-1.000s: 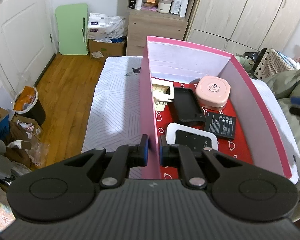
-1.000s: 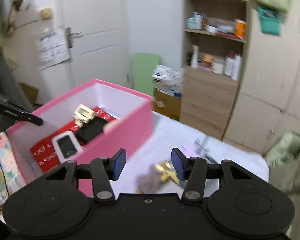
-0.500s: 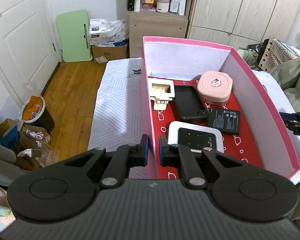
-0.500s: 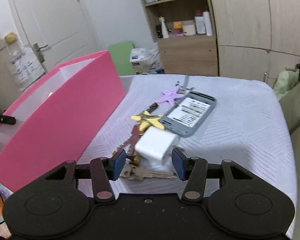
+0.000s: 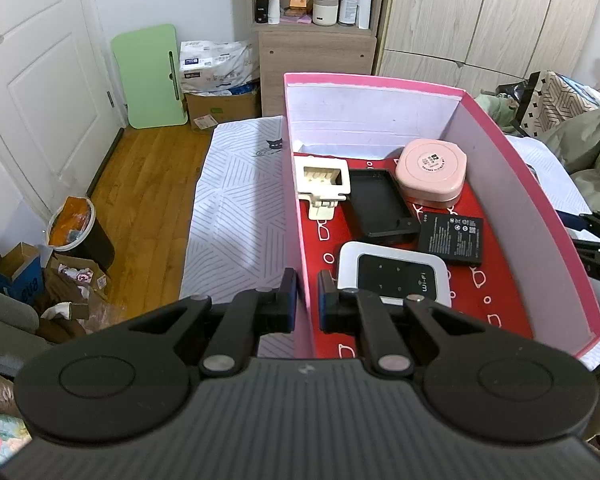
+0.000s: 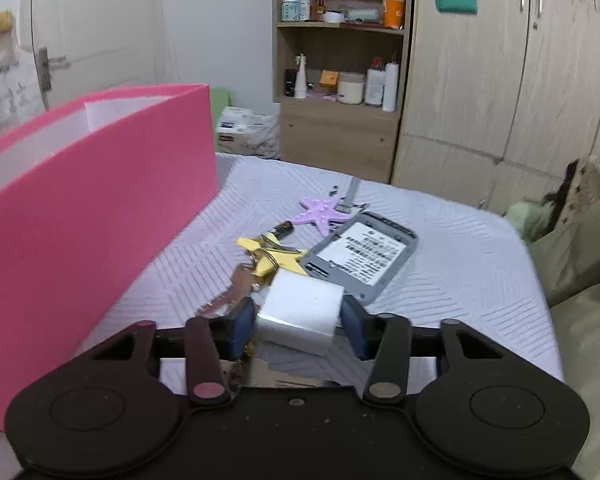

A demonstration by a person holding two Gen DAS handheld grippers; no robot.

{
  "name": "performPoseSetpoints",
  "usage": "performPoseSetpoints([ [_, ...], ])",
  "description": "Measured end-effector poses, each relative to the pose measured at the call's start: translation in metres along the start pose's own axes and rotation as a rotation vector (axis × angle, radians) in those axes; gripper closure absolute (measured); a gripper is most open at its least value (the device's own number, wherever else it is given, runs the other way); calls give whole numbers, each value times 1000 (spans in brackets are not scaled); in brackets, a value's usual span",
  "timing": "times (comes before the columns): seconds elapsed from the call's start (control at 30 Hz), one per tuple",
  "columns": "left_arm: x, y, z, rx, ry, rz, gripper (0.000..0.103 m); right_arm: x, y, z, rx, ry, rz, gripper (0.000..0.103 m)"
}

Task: Organize rigid objects

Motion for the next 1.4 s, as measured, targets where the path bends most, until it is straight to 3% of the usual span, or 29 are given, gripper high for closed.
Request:
performPoseSetpoints([
  [0.17,1,0,0,-5,-3,2,94,-3,2,0,9,-1,-11,53],
  [0.6,1,0,1,-4,-5,5,94,-29,3,-12,124,-15,-147,53],
  [0.83,1,0,0,-9,-2,9,94,-56,-7,-29,143,16,-256,53],
  [1.07,1,-3,0,-36,6,32,94,-86,-44,-56,87,75,-402,53],
  [1.23,1,-3,0,-36,15,29,94,-96,-88,-73,-4,12,-573,53],
  [1.4,1,-5,1,-49,22,41,94,-76,-144,-76,-82,-169,-691,53],
])
Point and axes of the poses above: each gripper's, at about its wrist camera, not at the fingertips, and x roughly the way its jaws point, y to its right, z to its underside, the point moved 6 cm from there along x, roughly the way its jaws point, and after that the axes turned 12 degrees about x, right-handed, at the moved point
